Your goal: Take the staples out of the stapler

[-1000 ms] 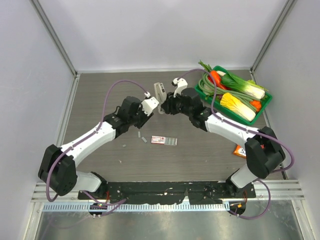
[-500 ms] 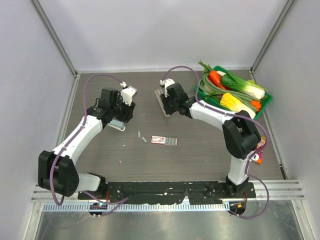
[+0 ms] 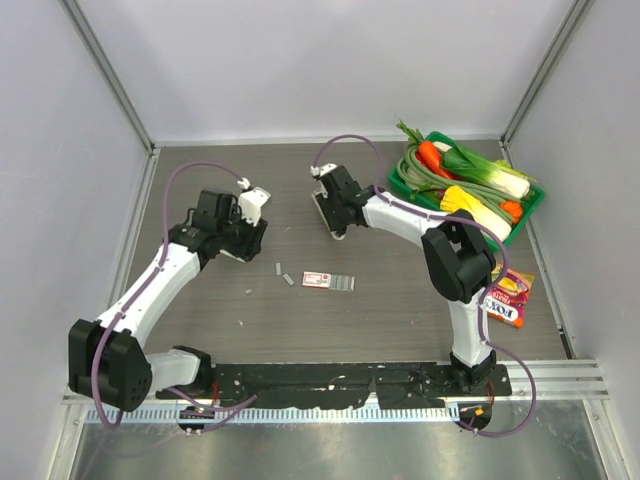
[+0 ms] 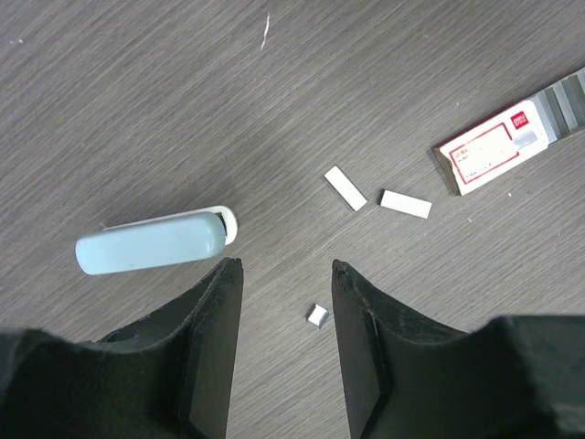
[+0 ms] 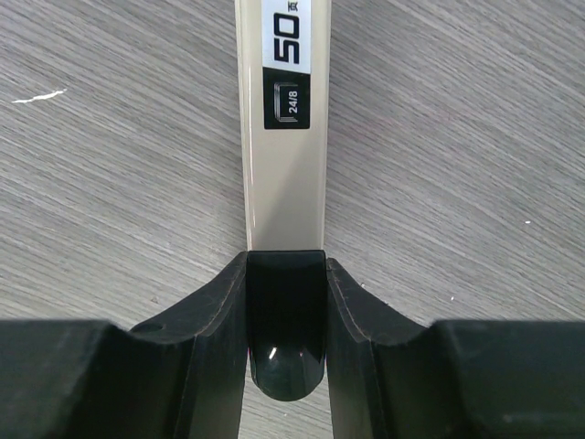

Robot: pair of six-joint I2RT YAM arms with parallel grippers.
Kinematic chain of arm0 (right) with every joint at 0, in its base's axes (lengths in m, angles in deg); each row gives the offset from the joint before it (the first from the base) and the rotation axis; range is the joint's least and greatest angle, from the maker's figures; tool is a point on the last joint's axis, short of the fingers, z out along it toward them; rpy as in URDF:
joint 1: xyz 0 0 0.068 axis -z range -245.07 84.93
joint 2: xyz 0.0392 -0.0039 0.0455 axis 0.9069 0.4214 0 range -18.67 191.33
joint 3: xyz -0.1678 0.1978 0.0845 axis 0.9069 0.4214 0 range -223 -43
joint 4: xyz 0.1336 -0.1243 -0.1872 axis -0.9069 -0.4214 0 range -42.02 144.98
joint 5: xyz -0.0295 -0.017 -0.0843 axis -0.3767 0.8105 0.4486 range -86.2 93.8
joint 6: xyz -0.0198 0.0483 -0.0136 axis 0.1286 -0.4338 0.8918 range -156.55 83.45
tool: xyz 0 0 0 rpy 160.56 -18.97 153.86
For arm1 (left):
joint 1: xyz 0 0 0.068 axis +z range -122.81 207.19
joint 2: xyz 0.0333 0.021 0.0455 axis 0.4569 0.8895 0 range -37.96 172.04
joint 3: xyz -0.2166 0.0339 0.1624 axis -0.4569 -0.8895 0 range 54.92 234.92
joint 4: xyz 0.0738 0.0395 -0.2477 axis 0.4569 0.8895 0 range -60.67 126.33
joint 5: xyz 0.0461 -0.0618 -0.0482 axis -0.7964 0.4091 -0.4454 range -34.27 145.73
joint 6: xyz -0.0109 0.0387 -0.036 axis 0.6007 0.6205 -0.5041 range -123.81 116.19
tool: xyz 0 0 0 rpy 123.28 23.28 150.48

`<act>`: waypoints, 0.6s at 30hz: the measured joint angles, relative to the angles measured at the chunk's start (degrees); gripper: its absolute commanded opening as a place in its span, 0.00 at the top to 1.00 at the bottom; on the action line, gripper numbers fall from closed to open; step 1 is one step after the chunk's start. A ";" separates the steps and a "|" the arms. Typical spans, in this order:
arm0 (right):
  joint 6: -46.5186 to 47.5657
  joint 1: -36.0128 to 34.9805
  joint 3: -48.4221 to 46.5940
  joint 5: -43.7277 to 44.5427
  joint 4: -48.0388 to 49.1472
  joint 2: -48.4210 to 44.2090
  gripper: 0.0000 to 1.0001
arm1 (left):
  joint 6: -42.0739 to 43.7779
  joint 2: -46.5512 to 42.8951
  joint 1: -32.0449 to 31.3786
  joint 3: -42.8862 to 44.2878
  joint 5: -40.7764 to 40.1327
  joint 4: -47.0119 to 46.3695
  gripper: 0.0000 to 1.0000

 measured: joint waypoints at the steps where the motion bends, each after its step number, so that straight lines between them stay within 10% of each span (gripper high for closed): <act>1: 0.00 0.00 -0.28 0.02 -0.31 0.07 0.56 | 0.07 -0.20 0.00 -0.24 -0.11 0.04 0.52; 18: 0.31 -4.37 0.74 5.57 1.01 -4.35 0.39 | 0.26 -1.70 0.74 -2.97 -1.05 0.07 0.52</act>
